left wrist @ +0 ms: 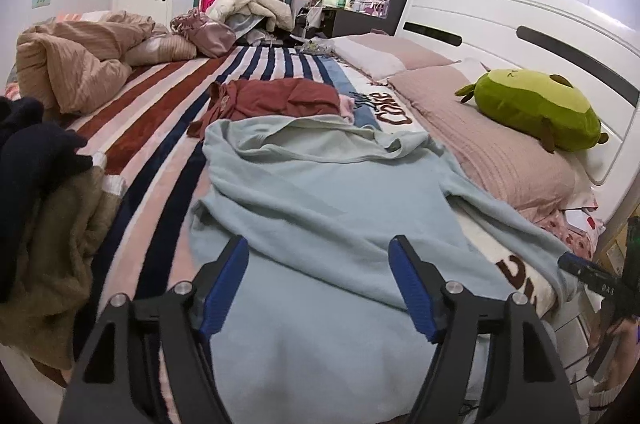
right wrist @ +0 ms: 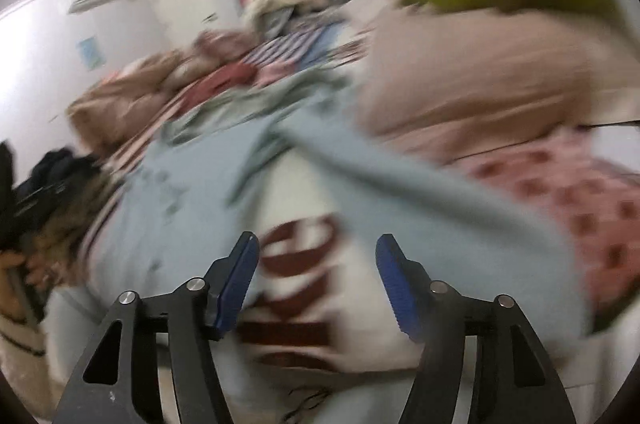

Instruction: Fold small clothes

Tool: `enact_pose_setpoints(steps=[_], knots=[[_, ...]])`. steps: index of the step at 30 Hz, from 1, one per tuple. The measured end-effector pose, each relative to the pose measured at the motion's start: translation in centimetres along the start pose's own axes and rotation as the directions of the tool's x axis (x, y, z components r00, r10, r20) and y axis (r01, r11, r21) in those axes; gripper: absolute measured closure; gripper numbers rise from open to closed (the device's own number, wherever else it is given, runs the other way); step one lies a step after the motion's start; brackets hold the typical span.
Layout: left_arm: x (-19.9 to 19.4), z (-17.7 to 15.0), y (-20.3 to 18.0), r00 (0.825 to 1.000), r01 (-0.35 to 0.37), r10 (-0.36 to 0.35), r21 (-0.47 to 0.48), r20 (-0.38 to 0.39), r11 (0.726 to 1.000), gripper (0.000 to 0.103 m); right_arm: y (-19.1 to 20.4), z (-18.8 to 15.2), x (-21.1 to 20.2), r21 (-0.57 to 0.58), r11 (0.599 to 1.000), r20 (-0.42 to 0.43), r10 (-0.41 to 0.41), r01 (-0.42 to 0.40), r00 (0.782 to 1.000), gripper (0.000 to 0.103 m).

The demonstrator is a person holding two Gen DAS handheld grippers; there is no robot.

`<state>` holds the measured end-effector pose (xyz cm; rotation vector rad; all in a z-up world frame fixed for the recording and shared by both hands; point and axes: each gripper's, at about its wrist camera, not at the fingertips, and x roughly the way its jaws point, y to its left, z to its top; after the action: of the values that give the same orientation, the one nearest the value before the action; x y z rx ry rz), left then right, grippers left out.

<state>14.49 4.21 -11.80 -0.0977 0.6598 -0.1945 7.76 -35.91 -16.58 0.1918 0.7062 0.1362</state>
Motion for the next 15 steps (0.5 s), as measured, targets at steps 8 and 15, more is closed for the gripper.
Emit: enact_pose_setpoints(steps=[8,15], knots=[[0.3,0.3,-1.9,1.000,0.009,-0.009,0.015,-0.015,1.000,0.034,-6.8,-0.4,0.9,-0.006,0.975,-0.029,-0.222,0.222,0.975,0.021],[0.5,0.4,-3.0,1.000,0.007,-0.006,0.027,-0.022,1.000,0.034,-5.1,-1.5,2.4,-0.107,0.948,-0.001,-0.300,0.298,0.954,0.051]])
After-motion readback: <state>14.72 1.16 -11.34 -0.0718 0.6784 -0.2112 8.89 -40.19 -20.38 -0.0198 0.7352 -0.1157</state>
